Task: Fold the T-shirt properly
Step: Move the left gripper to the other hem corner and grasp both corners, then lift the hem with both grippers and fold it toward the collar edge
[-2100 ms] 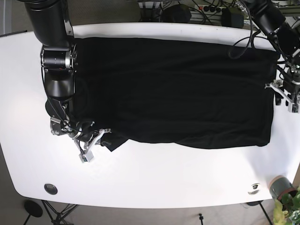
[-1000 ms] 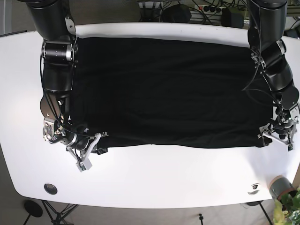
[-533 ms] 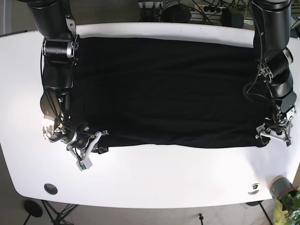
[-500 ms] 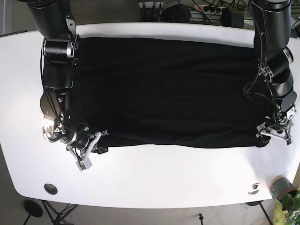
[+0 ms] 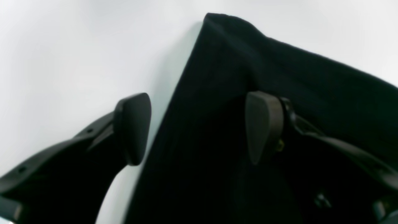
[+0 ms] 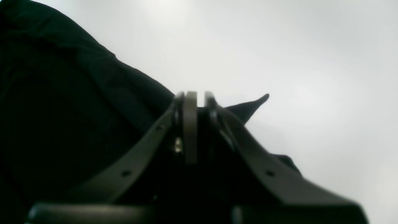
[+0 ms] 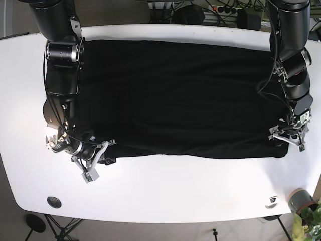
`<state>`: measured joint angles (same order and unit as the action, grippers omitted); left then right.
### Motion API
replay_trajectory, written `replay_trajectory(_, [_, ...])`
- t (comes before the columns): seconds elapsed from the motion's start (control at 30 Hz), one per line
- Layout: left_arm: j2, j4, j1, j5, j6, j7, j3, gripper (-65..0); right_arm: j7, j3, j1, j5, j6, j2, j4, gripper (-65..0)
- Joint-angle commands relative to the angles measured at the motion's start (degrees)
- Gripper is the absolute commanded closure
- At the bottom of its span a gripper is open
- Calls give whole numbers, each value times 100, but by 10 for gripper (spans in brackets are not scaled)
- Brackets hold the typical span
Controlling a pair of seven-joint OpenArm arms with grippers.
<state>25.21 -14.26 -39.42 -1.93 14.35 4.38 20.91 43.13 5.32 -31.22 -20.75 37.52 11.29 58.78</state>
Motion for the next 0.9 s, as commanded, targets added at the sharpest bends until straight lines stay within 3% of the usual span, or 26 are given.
replay_trajectory(0.0, [50,-82,-186,31,29,-161,-11,-447,-142,26,-144,-83,33,54,130,-24])
replay_trajectory(0.27, [-134,-125,-133,13,29,-179,-20,-436,-142,26,-91,-83,33,54,359,-24])
replay_trajectory(0.37, [-134,-134,-133,13,29,-188,-20,-351,-142,26,-82,-83,33,54,491,-24])
replay_trajectory(0.47, [-117,-143,-124,13,29,-196,-20,-178,-142,26,-73,-83,33,71,517,-24])
replay_trajectory(0.57, [-108,-152,-124,13,29,-196,-20,-67,-142,26,-73,-83,33,141,526,-24])
replay_trajectory(0.7, [-38,-460,-124,13,64,-196,-20,-14,-133,26,-82,-83,-11,141,605,-24])
replay_trajectory(0.87, [-64,-1268,157,48,635,-65,32,0,-45,26,-82,-83,-20,150,930,-24])
